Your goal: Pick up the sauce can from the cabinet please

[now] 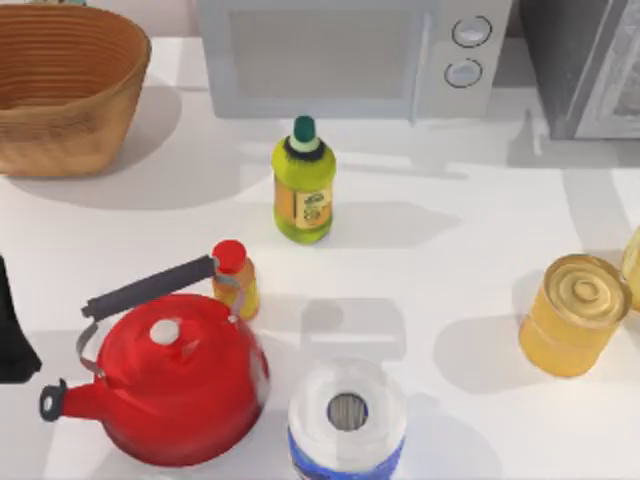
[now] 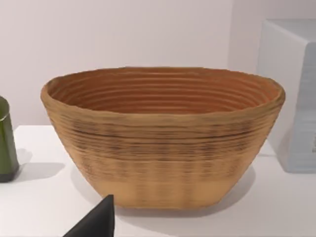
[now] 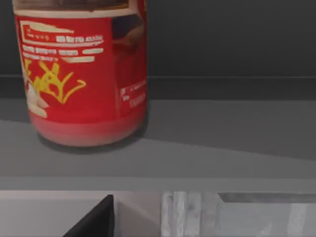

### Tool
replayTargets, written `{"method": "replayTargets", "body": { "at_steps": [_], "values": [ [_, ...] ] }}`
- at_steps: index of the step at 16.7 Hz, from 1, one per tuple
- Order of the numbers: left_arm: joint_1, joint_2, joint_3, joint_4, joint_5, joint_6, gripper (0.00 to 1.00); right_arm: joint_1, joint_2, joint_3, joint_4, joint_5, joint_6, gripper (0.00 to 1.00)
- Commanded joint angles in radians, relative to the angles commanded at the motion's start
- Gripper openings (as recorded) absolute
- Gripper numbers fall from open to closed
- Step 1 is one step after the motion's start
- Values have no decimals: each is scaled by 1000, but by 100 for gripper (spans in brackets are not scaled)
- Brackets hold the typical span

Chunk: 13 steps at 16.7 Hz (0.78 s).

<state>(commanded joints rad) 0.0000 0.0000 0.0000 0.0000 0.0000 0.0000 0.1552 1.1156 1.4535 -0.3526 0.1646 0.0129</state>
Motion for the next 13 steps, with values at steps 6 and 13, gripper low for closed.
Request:
{"method": "replayTargets", "body": {
  "at_steps": [6,13],
  "values": [
    [0,0,0,0,0,0,100,28,204,278,-63,31,3,100],
    [0,0,0,0,0,0,100,41,221,298,-60,48,4,100]
  ]
}}
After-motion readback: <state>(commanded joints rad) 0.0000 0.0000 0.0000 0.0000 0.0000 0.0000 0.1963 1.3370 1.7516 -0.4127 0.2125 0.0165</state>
